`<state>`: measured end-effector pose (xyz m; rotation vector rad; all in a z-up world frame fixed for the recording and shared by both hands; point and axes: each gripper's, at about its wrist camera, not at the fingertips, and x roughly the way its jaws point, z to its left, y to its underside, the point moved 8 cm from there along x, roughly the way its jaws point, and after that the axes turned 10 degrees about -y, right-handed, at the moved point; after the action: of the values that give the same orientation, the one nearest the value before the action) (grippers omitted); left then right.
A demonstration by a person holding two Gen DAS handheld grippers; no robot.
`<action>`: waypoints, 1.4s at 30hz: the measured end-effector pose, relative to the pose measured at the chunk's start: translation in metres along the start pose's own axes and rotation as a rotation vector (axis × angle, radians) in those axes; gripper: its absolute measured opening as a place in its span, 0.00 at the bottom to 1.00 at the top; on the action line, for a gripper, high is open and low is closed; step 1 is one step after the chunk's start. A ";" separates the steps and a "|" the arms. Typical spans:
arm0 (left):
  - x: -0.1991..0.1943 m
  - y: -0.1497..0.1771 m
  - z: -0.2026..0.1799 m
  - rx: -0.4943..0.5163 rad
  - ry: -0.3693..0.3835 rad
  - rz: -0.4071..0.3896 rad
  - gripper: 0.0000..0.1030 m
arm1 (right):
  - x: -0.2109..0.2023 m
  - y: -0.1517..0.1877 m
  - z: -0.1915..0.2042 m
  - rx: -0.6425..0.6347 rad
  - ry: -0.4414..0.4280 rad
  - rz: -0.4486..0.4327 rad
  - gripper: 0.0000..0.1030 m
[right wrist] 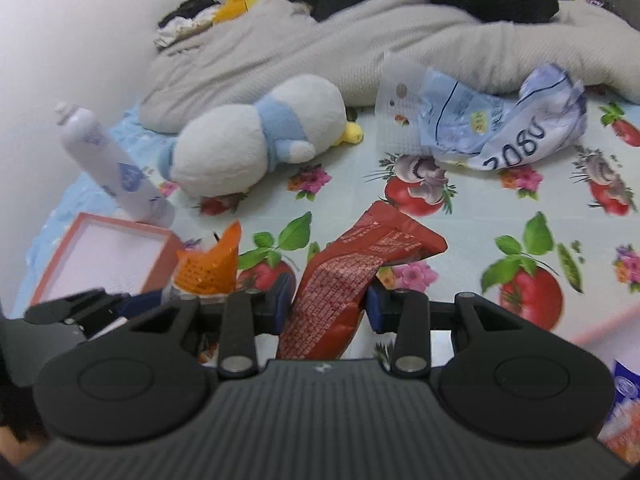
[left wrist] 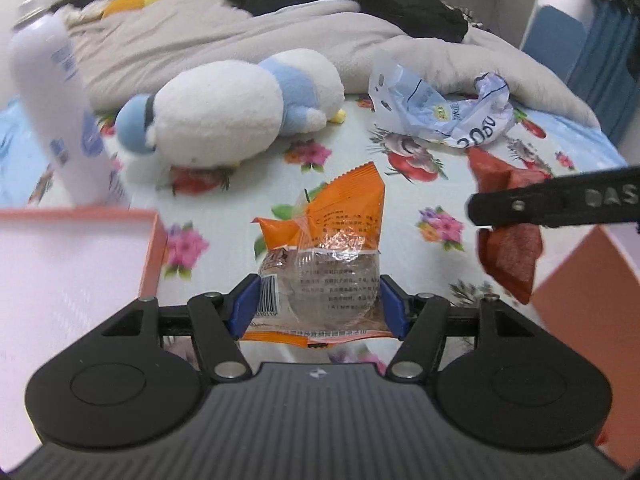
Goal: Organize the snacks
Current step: 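Carry the clear packet and red sausage packet over the deep pink box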
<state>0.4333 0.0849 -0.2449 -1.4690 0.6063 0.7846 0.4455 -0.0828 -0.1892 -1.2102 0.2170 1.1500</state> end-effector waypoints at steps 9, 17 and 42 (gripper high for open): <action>-0.085 0.017 -0.005 -0.116 0.028 -0.013 0.66 | -0.081 0.025 0.024 -0.071 -0.012 -0.034 0.40; -0.148 0.033 -0.012 -0.153 0.045 -0.022 0.66 | -0.140 0.048 0.040 -0.090 -0.011 -0.085 0.40; -0.314 0.115 -0.044 -0.197 0.115 -0.106 0.67 | -0.284 0.159 0.070 -0.050 0.043 -0.182 0.40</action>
<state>0.1524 0.0046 -0.0754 -1.7215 0.5444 0.6959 0.1603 -0.2043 -0.0672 -1.2725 0.1079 0.9769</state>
